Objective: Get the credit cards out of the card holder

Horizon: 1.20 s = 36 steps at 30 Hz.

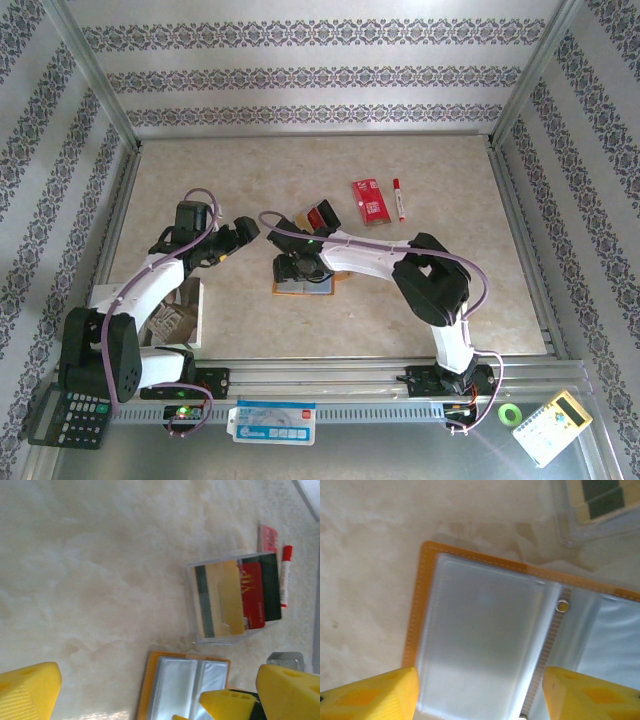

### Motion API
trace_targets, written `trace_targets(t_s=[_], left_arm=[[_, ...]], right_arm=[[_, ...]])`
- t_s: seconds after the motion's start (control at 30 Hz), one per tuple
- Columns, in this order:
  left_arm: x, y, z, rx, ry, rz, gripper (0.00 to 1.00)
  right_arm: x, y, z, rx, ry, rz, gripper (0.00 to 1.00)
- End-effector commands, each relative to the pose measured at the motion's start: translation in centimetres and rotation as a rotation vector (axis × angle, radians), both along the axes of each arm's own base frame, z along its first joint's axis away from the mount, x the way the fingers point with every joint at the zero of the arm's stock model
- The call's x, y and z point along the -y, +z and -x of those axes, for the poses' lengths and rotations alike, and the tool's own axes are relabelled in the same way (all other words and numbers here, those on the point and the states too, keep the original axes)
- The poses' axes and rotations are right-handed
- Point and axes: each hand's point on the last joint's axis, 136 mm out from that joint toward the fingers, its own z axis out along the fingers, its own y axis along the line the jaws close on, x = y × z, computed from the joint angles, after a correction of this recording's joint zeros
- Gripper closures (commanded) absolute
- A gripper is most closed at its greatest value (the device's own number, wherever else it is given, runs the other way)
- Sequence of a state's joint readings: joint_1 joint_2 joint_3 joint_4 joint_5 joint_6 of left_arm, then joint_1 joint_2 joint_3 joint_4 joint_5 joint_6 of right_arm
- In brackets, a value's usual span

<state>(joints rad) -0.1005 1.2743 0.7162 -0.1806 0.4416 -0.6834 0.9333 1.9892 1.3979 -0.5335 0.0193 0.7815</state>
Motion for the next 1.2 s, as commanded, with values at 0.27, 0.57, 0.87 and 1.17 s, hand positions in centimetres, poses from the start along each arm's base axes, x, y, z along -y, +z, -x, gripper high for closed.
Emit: trace_targets(t_s=[0.27, 0.57, 0.87, 1.17], left_arm=[[-2.2, -0.3, 0.2, -0.020, 0.051, -0.049, 0.00], [-2.1, -0.4, 0.2, -0.023, 0.041, -0.034, 0.00], [-1.8, -0.6, 0.1, -0.028, 0.032, -0.021, 0.00], [-1.5, -0.6, 0.3, -0.032, 0.021, -0.007, 0.00]], right_arm=[[-0.6, -0.1, -0.8, 0.004, 0.031, 0.053, 0.29], [-0.6, -1.5, -0.7, -0.029, 0.035, 0.089, 0.29], [0.7, -3.1, -0.2, -0.059, 0.014, 0.140, 0.32], [1.3, -3.4, -0.2, -0.073, -0.017, 0.103, 0.41]])
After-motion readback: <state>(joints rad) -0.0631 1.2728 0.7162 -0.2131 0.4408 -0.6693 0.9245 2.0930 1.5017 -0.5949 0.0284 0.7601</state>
